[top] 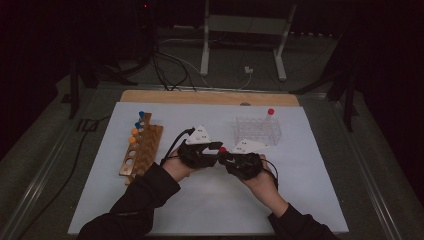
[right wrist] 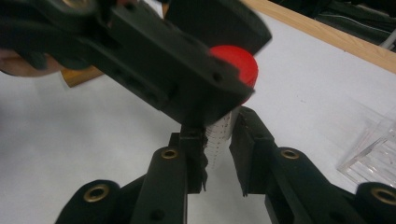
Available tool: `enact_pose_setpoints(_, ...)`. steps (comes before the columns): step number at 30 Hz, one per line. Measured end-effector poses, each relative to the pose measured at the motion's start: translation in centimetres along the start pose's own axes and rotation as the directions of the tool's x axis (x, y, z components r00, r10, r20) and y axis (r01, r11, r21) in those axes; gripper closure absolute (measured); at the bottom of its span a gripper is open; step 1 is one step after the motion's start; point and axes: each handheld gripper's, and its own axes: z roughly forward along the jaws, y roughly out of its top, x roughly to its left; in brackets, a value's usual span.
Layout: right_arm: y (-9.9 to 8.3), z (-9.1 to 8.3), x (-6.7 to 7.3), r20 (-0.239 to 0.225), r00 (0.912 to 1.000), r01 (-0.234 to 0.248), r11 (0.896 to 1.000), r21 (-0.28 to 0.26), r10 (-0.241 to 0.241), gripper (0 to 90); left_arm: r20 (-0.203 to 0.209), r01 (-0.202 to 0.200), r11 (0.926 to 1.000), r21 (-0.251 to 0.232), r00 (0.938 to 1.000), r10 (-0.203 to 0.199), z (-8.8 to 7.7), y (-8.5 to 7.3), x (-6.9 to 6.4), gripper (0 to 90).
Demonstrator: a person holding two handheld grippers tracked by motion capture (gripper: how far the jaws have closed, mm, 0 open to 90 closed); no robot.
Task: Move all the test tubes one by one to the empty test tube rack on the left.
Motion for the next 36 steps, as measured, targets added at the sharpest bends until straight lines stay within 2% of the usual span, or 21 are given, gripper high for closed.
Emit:
enact_pose_setpoints(2, 0.0, 0.0, -0.1, 0.001, 1.0, 0.003, 1.0, -0.001, -0.003, 74.3, -0.002, -0.009, 0.9999, -0.004, 1.0, 0.009, 0.0, 0.0, 0.0, 69.8)
enact_pose_setpoints(7, 0.0, -0.2, -0.2, -0.007, 0.9999, -0.008, 1.0, -0.018, 0.008, 72.3, -0.005, 0.002, 0.9999, -0.01, 1.0, -0.002, -0.3, 0.3, 0.2, 71.5)
enact_pose_setpoints(12, 0.1, -0.7, -0.5, 0.001, 0.9997, -0.026, 0.998, -0.051, 0.026, 58.4, -0.028, 0.007, 0.9994, -0.032, 0.9996, -0.008, -1.6, 0.7, 0.7, 71.7)
enact_pose_setpoints(14, 0.1, -0.8, -0.7, 0.003, 0.9995, -0.031, 0.998, -0.054, 0.031, 53.7, -0.035, 0.023, 0.999, -0.037, 0.9991, -0.024, -2.2, 0.8, 1.0, 71.7)
enact_pose_setpoints(17, 0.2, -1.0, -0.9, 0.012, 0.9991, -0.04, 0.997, -0.06, 0.041, 39.1, -0.061, 0.023, 0.9991, -0.037, 0.9978, -0.025, -3.1, 0.8, 1.4, 71.8)
enact_pose_setpoints(22, 0.1, -1.1, -1.2, 0.029, 0.9979, -0.056, 0.997, -0.061, 0.058, 21.6, -0.106, 0.015, 0.999, -0.043, 0.9941, -0.02, -5.3, 0.9, 1.9, 71.8)
enact_pose_setpoints(26, 0.2, -0.9, -1.2, 0.031, 0.9966, -0.075, 0.995, -0.064, 0.077, 6.7, -0.158, 0.019, 0.9984, -0.053, 0.9871, -0.027, -7.6, 0.8, 2.4, 71.8)
enact_pose_setpoints(29, 0.2, -0.8, -1.3, 0.014, 0.9969, -0.077, 0.995, -0.063, 0.078, 0.0, -0.194, 0.019, 0.9983, -0.054, 0.9806, -0.029, -9.3, 0.7, 2.8, 71.8)
enact_pose_setpoints(36, 0.1, -1.0, -1.5, -0.02, 0.9964, -0.084, 0.995, -0.06, 0.083, 0.0, -0.268, 0.035, 0.9981, -0.051, 0.9622, -0.047, -12.7, -0.1, 3.7, 71.8)
